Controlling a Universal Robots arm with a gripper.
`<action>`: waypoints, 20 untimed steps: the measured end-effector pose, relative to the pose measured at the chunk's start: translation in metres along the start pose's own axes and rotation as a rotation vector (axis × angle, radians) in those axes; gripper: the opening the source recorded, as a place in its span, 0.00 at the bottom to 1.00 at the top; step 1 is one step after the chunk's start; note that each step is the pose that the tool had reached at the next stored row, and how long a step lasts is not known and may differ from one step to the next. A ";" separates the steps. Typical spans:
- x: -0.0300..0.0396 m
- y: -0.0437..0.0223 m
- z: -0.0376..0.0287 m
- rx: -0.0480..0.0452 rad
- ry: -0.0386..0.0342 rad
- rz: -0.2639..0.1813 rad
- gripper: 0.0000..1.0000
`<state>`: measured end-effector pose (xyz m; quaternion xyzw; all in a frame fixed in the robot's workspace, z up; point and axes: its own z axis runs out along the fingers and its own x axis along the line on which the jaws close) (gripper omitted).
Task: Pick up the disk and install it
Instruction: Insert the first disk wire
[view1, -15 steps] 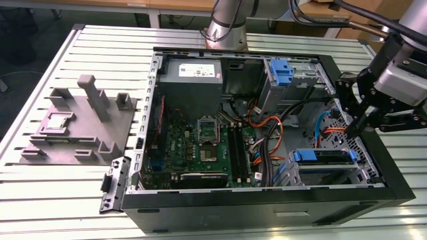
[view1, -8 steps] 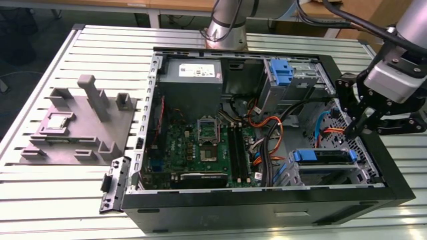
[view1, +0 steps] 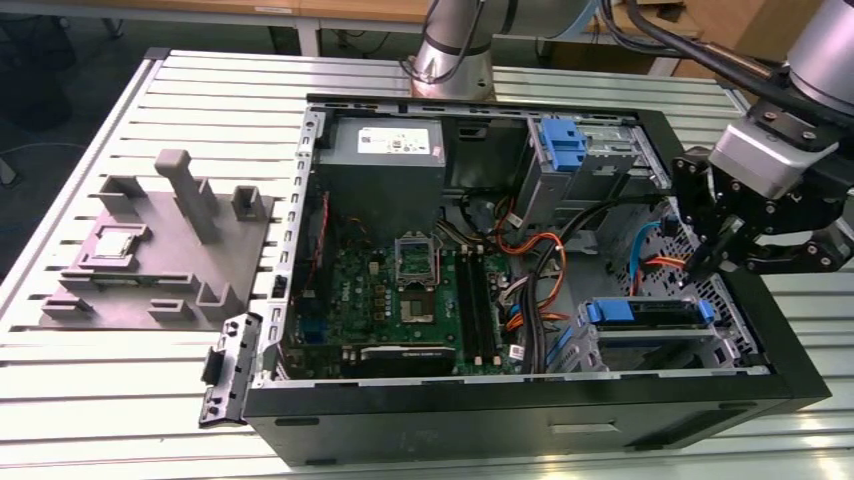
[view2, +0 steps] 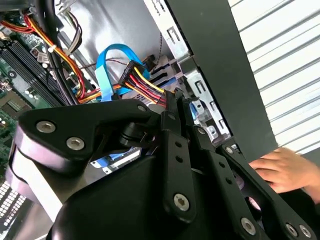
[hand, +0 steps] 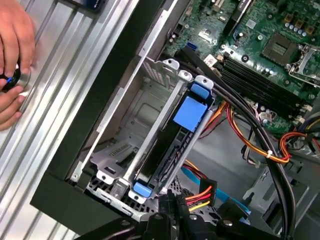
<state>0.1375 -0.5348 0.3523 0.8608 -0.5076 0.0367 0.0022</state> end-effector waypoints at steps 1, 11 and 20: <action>-0.0004 0.0008 -0.0001 0.0005 0.0005 0.000 0.16; -0.0018 0.0032 0.0012 0.0025 0.0107 0.088 0.16; -0.0090 0.0162 0.0027 0.0343 0.0279 0.110 0.16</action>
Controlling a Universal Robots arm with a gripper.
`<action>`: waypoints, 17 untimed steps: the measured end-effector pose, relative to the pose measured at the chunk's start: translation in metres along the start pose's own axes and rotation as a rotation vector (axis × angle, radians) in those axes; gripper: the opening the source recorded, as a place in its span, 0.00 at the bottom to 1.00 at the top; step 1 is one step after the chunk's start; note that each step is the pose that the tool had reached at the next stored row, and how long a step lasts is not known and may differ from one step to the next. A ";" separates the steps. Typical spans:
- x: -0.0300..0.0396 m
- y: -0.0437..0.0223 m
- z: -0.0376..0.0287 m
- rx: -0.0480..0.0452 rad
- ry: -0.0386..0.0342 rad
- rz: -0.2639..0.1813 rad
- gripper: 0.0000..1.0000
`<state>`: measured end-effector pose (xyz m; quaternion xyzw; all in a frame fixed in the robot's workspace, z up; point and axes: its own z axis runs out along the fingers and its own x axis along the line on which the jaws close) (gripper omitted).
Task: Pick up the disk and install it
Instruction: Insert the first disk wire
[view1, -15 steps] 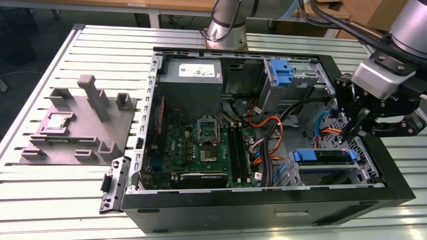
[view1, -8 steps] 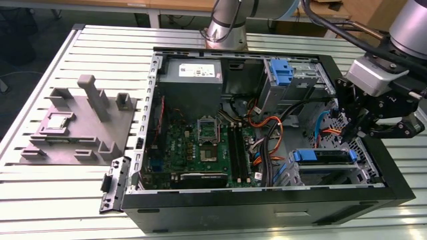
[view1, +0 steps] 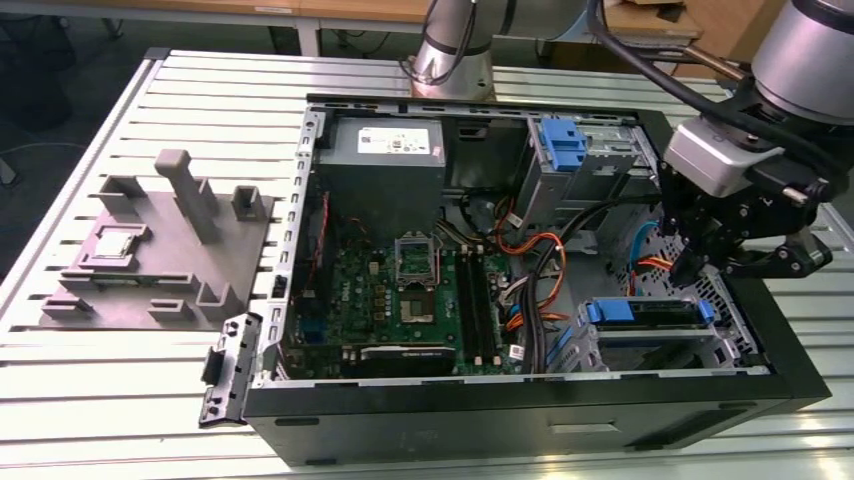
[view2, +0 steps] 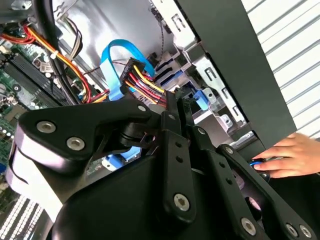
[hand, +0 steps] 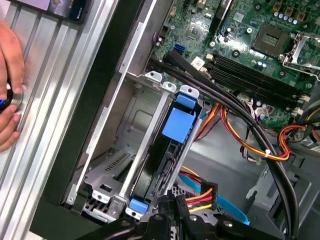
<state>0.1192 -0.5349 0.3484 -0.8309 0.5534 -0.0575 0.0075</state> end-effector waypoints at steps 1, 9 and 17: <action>0.0000 0.0000 0.0005 0.0005 0.0019 0.014 0.16; -0.0004 0.0003 0.0039 -0.0009 0.0151 0.138 0.16; -0.0055 0.0124 0.0041 0.0347 0.0296 0.161 0.16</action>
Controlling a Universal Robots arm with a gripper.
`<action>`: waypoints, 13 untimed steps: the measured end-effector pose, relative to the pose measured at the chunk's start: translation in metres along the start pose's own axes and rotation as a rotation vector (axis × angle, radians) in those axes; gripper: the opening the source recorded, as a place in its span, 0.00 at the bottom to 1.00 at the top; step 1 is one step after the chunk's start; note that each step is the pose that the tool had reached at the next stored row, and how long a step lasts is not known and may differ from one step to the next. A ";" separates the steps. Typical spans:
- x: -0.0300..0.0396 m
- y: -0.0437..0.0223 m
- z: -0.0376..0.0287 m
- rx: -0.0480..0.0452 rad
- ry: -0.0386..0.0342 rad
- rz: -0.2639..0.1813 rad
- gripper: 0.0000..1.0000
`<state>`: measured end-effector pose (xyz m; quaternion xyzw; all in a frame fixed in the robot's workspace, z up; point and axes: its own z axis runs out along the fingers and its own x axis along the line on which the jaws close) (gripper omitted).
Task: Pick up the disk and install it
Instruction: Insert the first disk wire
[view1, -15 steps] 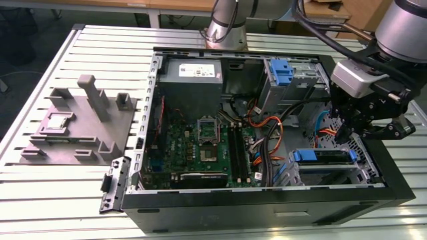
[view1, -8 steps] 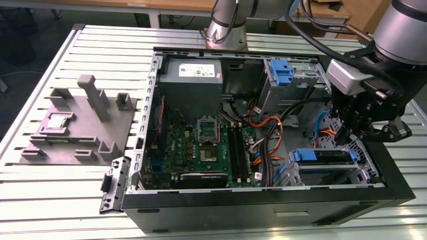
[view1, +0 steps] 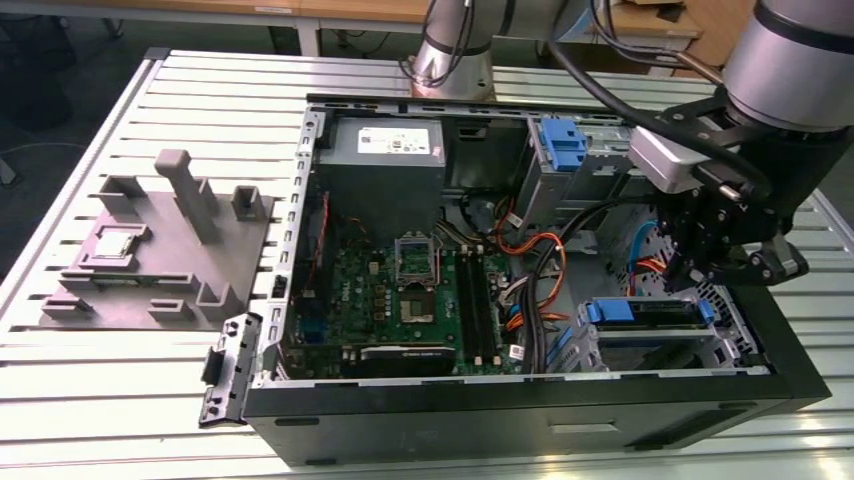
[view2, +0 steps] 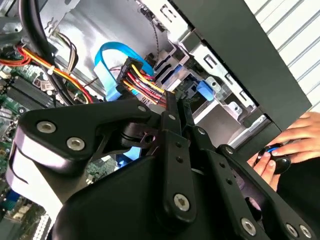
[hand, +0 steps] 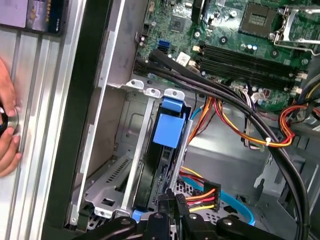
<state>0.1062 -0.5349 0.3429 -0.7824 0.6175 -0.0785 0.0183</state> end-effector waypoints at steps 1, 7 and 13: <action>0.0000 0.0000 0.0002 -0.0013 0.0024 0.017 0.16; -0.0002 0.0003 0.0018 -0.0092 0.0162 0.119 0.16; -0.0013 0.0045 0.0020 0.0306 0.0255 0.140 0.16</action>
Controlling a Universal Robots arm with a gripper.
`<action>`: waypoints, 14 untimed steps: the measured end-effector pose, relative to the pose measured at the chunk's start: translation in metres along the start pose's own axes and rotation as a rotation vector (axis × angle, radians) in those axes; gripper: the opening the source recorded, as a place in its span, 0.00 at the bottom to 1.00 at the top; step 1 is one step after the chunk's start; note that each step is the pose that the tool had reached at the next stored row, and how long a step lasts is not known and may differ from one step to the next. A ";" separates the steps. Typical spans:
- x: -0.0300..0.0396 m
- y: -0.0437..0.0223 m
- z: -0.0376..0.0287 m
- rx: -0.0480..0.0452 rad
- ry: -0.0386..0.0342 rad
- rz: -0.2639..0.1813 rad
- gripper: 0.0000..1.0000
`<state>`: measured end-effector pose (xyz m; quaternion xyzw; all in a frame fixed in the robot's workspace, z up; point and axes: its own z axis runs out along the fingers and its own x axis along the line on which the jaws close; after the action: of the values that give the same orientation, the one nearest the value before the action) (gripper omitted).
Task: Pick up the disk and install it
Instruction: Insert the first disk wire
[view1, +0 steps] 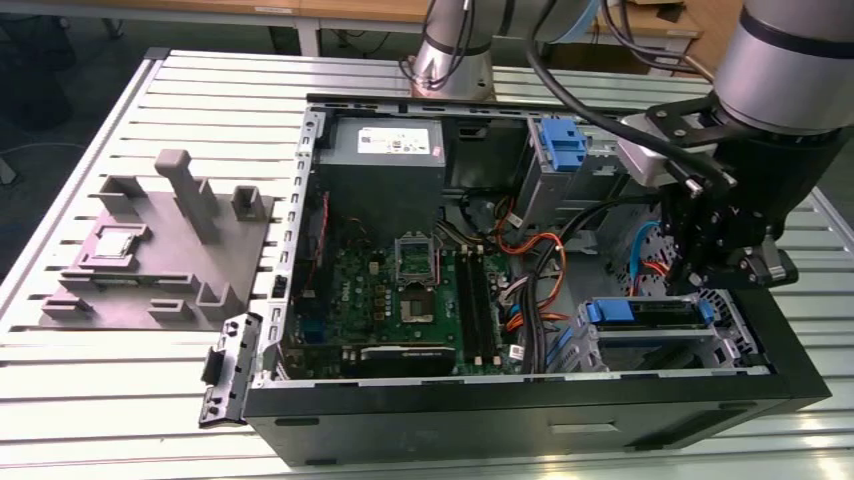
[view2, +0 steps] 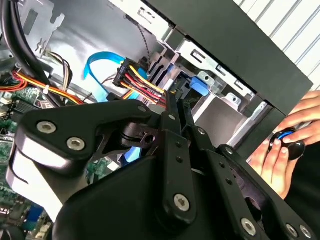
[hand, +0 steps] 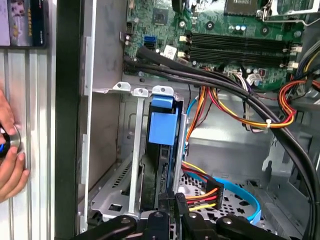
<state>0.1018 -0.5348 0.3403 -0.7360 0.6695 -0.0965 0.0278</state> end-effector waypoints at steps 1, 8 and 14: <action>-0.0001 0.0014 -0.0002 0.0063 0.0007 0.001 0.16; -0.0005 0.0035 0.0037 0.0131 0.0042 0.017 0.16; 0.0003 0.0054 0.0052 0.0186 0.0072 0.033 0.16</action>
<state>0.0975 -0.5361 0.3343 -0.7242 0.6807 -0.1049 0.0339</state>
